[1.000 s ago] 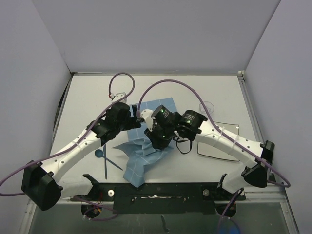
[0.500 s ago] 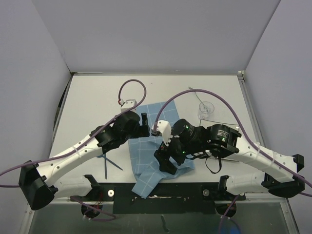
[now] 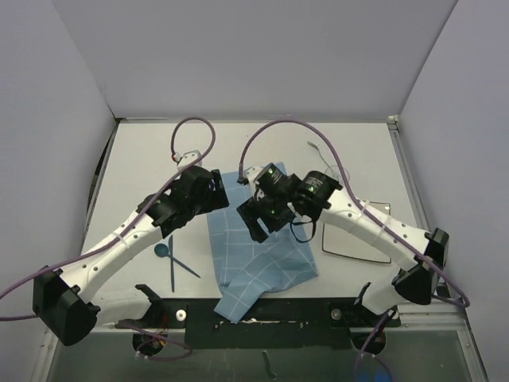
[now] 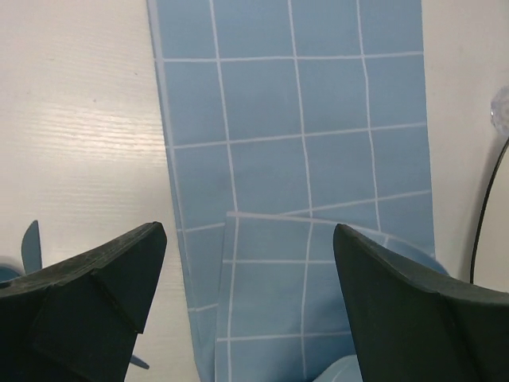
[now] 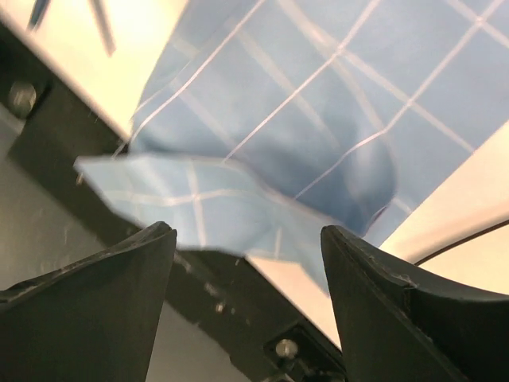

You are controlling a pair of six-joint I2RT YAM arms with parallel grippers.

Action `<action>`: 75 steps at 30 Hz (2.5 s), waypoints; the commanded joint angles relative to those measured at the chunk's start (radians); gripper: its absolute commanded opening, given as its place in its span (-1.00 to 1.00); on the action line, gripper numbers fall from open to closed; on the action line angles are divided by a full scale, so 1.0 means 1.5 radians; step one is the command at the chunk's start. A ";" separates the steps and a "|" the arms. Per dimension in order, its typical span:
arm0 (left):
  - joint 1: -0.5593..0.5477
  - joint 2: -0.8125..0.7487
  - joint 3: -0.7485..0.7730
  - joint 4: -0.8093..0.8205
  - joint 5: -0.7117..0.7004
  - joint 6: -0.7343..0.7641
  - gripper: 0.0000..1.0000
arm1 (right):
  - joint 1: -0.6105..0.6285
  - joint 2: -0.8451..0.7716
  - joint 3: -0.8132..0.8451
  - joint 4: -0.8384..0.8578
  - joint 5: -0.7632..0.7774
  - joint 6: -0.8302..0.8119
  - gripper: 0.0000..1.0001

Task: Set the dinner table for one person
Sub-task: Flatten out the napkin at the center of the board.

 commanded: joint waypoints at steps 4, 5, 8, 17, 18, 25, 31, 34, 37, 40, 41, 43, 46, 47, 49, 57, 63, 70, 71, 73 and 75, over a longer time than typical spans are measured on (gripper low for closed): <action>0.181 0.096 0.058 0.089 0.189 0.038 0.72 | -0.209 0.147 0.132 0.057 -0.101 -0.045 0.48; 0.199 0.115 0.070 0.097 0.209 0.042 0.72 | -0.233 0.172 0.159 0.053 -0.112 -0.054 0.47; 0.225 0.169 0.098 0.114 0.241 0.058 0.72 | -0.271 0.255 0.233 0.045 -0.132 -0.086 0.47; 0.291 0.302 0.113 0.180 0.344 0.057 0.71 | -0.388 0.407 0.363 0.052 -0.216 -0.097 0.44; 0.293 0.313 0.116 0.182 0.348 0.059 0.70 | -0.401 0.417 0.368 0.055 -0.225 -0.097 0.43; 0.298 0.381 0.136 0.205 0.396 0.057 0.68 | -0.465 0.488 0.388 0.091 -0.287 -0.085 0.16; 0.295 0.393 0.154 0.216 0.409 0.068 -1.00 | -0.446 0.516 0.385 0.111 -0.275 -0.075 -1.00; 0.304 0.382 0.149 0.235 0.450 0.078 -1.00 | -0.435 0.517 0.356 0.131 -0.291 -0.070 -1.00; 0.316 0.375 0.100 0.309 0.537 0.049 -1.00 | -0.427 0.513 0.295 0.162 -0.319 -0.059 -1.00; 0.312 0.387 0.040 0.376 0.577 -0.005 -1.00 | -0.412 0.504 0.221 0.197 -0.324 -0.056 -1.00; 0.309 0.396 0.026 0.387 0.580 -0.017 -1.00 | -0.407 0.505 0.209 0.202 -0.325 -0.056 -1.00; 0.302 0.416 0.003 0.404 0.586 -0.041 -1.00 | -0.400 0.509 0.193 0.206 -0.325 -0.054 -1.00; 0.292 0.441 -0.009 0.411 0.586 -0.060 -1.00 | -0.397 0.517 0.177 0.219 -0.326 -0.050 -1.00; 0.288 0.449 -0.005 0.404 0.579 -0.061 -1.00 | -0.397 0.525 0.179 0.223 -0.328 -0.049 -1.00; 0.284 0.471 0.016 0.383 0.573 -0.061 -1.00 | -0.398 0.543 0.194 0.222 -0.329 -0.049 -1.00; 0.305 0.621 0.133 0.303 0.613 -0.073 -1.00 | -0.409 0.646 0.324 0.197 -0.333 -0.047 -1.00; 0.326 0.706 0.244 0.218 0.614 -0.055 -1.00 | -0.431 0.714 0.432 0.173 -0.336 -0.048 -1.00; 0.378 0.786 0.378 0.150 0.655 -0.042 -1.00 | -0.474 0.791 0.576 0.144 -0.352 -0.025 -1.00; 0.386 0.798 0.412 0.134 0.659 -0.037 -1.00 | -0.481 0.796 0.585 0.146 -0.355 -0.019 -1.00; 0.403 0.824 0.465 0.097 0.667 -0.029 -1.00 | -0.498 0.803 0.597 0.153 -0.361 -0.005 -1.00; 0.421 0.849 0.516 0.058 0.673 -0.020 -1.00 | -0.510 0.802 0.602 0.154 -0.371 0.000 -1.00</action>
